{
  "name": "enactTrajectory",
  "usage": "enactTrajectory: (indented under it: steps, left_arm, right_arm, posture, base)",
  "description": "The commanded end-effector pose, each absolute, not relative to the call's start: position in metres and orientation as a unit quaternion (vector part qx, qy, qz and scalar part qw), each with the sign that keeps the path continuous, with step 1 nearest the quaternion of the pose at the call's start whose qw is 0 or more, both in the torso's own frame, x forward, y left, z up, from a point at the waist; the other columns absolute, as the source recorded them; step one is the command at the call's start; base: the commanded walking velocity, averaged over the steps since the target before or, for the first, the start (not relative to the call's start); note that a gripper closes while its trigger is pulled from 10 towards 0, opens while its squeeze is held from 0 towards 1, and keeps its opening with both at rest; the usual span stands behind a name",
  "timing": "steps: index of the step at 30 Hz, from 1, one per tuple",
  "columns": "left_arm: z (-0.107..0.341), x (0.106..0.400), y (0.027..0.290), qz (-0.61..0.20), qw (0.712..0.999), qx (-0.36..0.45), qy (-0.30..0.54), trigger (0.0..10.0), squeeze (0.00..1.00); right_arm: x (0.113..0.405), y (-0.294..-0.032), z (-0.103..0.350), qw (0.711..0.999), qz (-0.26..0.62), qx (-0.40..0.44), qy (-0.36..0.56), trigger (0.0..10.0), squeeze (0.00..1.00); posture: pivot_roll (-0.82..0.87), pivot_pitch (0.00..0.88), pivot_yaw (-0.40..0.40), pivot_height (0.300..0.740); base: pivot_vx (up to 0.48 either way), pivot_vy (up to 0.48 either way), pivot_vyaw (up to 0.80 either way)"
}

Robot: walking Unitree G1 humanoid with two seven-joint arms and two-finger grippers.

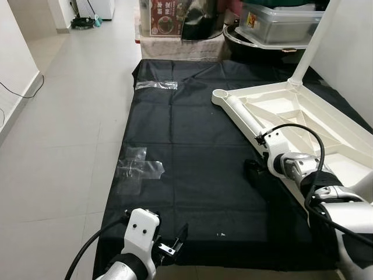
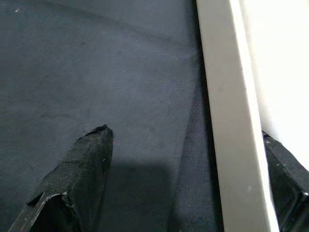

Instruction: Building children table

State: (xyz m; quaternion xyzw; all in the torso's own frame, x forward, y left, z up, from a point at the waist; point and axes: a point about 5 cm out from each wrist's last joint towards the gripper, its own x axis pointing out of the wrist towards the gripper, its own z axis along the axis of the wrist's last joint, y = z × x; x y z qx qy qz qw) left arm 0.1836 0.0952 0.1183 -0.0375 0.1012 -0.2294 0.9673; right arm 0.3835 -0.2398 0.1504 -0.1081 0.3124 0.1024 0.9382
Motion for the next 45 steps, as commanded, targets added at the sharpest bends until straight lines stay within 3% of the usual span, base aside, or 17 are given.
enactTrajectory:
  steps: [1,3,4,5,18,21,22,24,25,26,27,29,30,31,33,34,45]
  left_arm:
    - [0.118,0.180,0.095,-0.233,0.965,-0.039,0.109,10.0,0.00]
    - [0.118,0.181,0.095,-0.234,0.965,-0.039,0.109,10.0,0.00]
    - [0.118,0.181,0.095,-0.234,0.965,-0.038,0.109,10.0,0.00]
    - [0.118,0.181,0.095,-0.234,0.965,-0.037,0.109,10.0,0.00]
    - [0.118,0.182,0.095,-0.232,0.966,-0.034,0.107,10.0,0.00]
    - [0.117,0.183,0.096,-0.233,0.966,-0.034,0.108,10.0,0.00]
    - [0.117,0.183,0.096,-0.233,0.966,-0.034,0.108,10.0,0.00]
    - [0.116,0.184,0.097,-0.233,0.966,-0.033,0.108,10.0,0.00]
    - [0.116,0.184,0.097,-0.233,0.966,-0.033,0.108,10.0,0.00]
    - [0.115,0.184,0.097,-0.234,0.966,-0.032,0.109,10.0,0.00]
    - [0.115,0.184,0.097,-0.234,0.966,-0.032,0.109,10.0,0.00]
    - [0.115,0.185,0.097,-0.234,0.966,-0.031,0.109,10.0,0.00]
    - [0.115,0.185,0.097,-0.234,0.966,-0.031,0.109,10.0,0.00]
    - [0.114,0.186,0.098,-0.234,0.966,-0.030,0.109,10.0,0.00]
    - [0.114,0.186,0.098,-0.234,0.966,-0.030,0.109,10.0,0.00]
    - [0.113,0.187,0.098,-0.234,0.966,-0.029,0.109,10.0,0.00]
    - [0.110,0.189,0.098,-0.234,0.966,-0.026,0.110,10.0,0.00]
  right_arm:
    - [0.376,-0.237,0.137,0.923,0.131,-0.103,0.348,10.0,0.00]
    - [0.375,-0.231,0.135,0.913,0.166,-0.103,0.357,10.0,0.00]
    - [0.374,-0.225,0.133,0.901,0.203,-0.109,0.367,0.9,0.00]
    - [0.373,-0.222,0.133,0.891,0.233,-0.122,0.371,0.0,0.00]
    - [0.374,-0.214,0.139,0.869,0.303,-0.151,0.360,0.0,0.00]
    - [0.368,-0.206,0.141,0.825,0.406,-0.169,0.356,0.0,0.00]
    - [0.368,-0.206,0.141,0.825,0.406,-0.169,0.356,0.0,0.00]
    - [0.357,-0.204,0.142,0.756,0.509,-0.194,0.363,0.0,0.00]
    - [0.357,-0.204,0.142,0.756,0.509,-0.194,0.363,0.0,0.00]
    - [0.353,-0.204,0.142,0.727,0.544,-0.207,0.365,0.0,0.00]
    - [0.353,-0.204,0.142,0.727,0.544,-0.207,0.365,0.0,0.00]
    - [0.347,-0.206,0.144,0.685,0.585,-0.236,0.364,0.0,0.00]
    - [0.347,-0.206,0.144,0.685,0.585,-0.236,0.364,0.0,0.00]
    - [0.346,-0.207,0.146,0.667,0.600,-0.255,0.360,0.0,0.00]
    - [0.346,-0.207,0.146,0.667,0.600,-0.255,0.360,0.0,0.00]
    - [0.344,-0.209,0.147,0.649,0.610,-0.282,0.357,0.0,0.00]
    - [0.347,-0.221,0.155,0.600,0.587,-0.417,0.349,0.0,0.00]
  posture:
    - [0.11,0.141,-0.097,0.740]
    - [0.12,0.141,-0.097,0.740]
    - [0.12,0.142,-0.098,0.740]
    - [0.12,0.142,-0.100,0.740]
    - [0.12,0.140,-0.101,0.740]
    - [0.12,0.132,-0.100,0.740]
    - [0.12,0.132,-0.100,0.740]
    - [0.12,0.119,-0.098,0.740]
    - [0.12,0.119,-0.098,0.740]
    - [0.11,0.115,-0.098,0.740]
    - [0.11,0.115,-0.098,0.740]
    - [0.11,0.109,-0.096,0.740]
    - [0.11,0.109,-0.096,0.740]
    - [0.12,0.100,-0.096,0.740]
    - [0.12,0.100,-0.096,0.740]
    - [0.12,0.095,-0.096,0.740]
    - [0.11,0.066,-0.096,0.740]
  base:
    - [0.000,0.000,0.00]
    - [0.000,0.000,0.00]
    - [0.000,0.000,0.00]
    - [0.000,0.000,0.00]
    - [0.000,0.000,0.00]
    - [0.000,0.000,0.00]
    - [0.000,0.000,0.00]
    - [0.000,0.000,0.00]
    - [0.000,0.000,0.00]
    - [0.000,0.000,0.00]
    - [0.000,0.000,0.00]
    - [0.000,0.000,0.00]
    - [0.000,0.000,0.00]
    - [0.000,0.000,0.00]
    - [0.000,0.000,0.00]
    - [0.000,0.000,0.00]
    - [0.000,0.000,0.00]
